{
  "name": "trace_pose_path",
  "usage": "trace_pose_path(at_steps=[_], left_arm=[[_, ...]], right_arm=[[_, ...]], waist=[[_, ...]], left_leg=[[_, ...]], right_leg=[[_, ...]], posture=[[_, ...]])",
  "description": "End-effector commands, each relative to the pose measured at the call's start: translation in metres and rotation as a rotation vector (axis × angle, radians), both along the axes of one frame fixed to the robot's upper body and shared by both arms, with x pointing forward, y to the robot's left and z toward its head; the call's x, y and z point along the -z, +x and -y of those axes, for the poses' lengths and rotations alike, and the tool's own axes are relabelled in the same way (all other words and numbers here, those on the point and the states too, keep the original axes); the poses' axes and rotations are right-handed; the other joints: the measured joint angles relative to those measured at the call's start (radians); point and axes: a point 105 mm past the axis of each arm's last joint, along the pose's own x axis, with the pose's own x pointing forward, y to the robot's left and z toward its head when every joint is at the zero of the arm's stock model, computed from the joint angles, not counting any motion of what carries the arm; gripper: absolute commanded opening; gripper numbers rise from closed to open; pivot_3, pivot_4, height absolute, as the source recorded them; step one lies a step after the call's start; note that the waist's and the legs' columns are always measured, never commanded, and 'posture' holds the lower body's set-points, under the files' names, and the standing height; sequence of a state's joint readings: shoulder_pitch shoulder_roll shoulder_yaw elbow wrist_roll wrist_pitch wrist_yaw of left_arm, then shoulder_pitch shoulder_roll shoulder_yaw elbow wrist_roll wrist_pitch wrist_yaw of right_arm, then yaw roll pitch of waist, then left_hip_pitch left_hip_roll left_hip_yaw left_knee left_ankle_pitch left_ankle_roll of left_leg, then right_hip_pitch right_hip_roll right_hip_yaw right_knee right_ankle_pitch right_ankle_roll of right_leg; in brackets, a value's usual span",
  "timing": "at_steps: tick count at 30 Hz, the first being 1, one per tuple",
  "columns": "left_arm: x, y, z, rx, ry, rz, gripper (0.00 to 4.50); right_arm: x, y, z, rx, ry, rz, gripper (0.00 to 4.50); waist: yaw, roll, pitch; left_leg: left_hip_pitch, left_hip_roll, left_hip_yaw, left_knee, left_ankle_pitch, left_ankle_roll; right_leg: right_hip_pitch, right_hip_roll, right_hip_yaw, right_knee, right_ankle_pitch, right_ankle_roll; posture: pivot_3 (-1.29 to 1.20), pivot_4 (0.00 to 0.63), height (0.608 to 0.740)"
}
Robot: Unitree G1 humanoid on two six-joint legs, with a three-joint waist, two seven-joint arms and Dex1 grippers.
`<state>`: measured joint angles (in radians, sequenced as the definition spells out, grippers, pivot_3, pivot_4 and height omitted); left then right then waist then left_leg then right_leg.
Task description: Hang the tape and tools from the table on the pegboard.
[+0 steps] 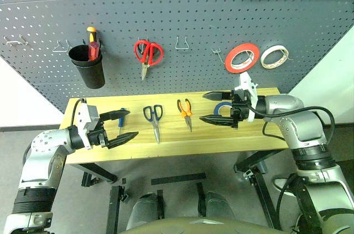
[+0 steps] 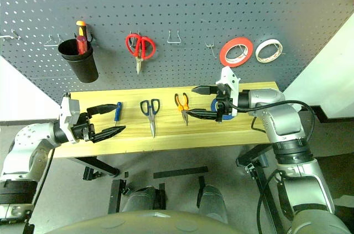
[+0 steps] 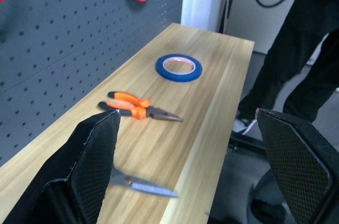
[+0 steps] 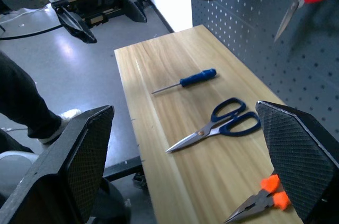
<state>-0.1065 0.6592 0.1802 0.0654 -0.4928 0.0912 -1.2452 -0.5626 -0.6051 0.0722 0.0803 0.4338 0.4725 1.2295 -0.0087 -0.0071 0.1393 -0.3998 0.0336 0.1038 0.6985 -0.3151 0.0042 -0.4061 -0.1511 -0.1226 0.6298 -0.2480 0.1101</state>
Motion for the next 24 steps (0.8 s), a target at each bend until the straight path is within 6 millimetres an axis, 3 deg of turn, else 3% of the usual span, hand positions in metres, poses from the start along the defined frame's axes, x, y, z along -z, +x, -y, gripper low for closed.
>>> trace_pose_path(at_steps=[1, 9, 15, 24], left_arm=[[-0.004, -0.003, -0.004, 0.007, -0.002, 0.037, 4.31], [0.008, 0.002, 0.0, 0.017, -0.025, 0.038, 4.31], [0.016, 0.007, 0.009, 0.036, -0.032, 0.034, 4.31], [0.009, 0.024, 0.027, 0.063, -0.042, 0.063, 4.31]], right_arm=[[-0.011, 0.004, -0.003, -0.02, 0.016, 0.048, 4.5], [-0.005, 0.01, 0.012, 0.035, 0.005, 0.04, 4.5], [0.01, 0.017, 0.037, 0.096, -0.058, 0.022, 4.5], [0.021, 0.028, 0.038, 0.15, -0.078, -0.003, 4.5]], waist=[[0.001, 0.0, 0.0], [-0.001, 0.0, 0.0], [-0.002, -0.001, -0.001], [-0.004, -0.001, -0.001]], left_leg=[[0.0, 0.0, 0.0, 0.0, 0.0, 0.0], [0.0, -0.001, 0.001, 0.0, 0.0, 0.0], [0.0, -0.001, 0.004, 0.0, 0.0, 0.0], [0.0, -0.001, 0.004, 0.0, 0.0, 0.0]], right_leg=[[0.0, 0.0, 0.0, 0.0, 0.0, 0.0], [0.0, 0.0, 0.0, 0.0, 0.0, 0.0], [0.0, 0.0, 0.0, 0.0, 0.0, 0.0], [0.0, 0.0, 0.0, 0.0, 0.0, 0.0]], posture=[[0.07, 0.123, 0.732], [0.05, 0.091, 0.732], [0.03, 0.09, 0.732], [0.03, 0.111, 0.732]])
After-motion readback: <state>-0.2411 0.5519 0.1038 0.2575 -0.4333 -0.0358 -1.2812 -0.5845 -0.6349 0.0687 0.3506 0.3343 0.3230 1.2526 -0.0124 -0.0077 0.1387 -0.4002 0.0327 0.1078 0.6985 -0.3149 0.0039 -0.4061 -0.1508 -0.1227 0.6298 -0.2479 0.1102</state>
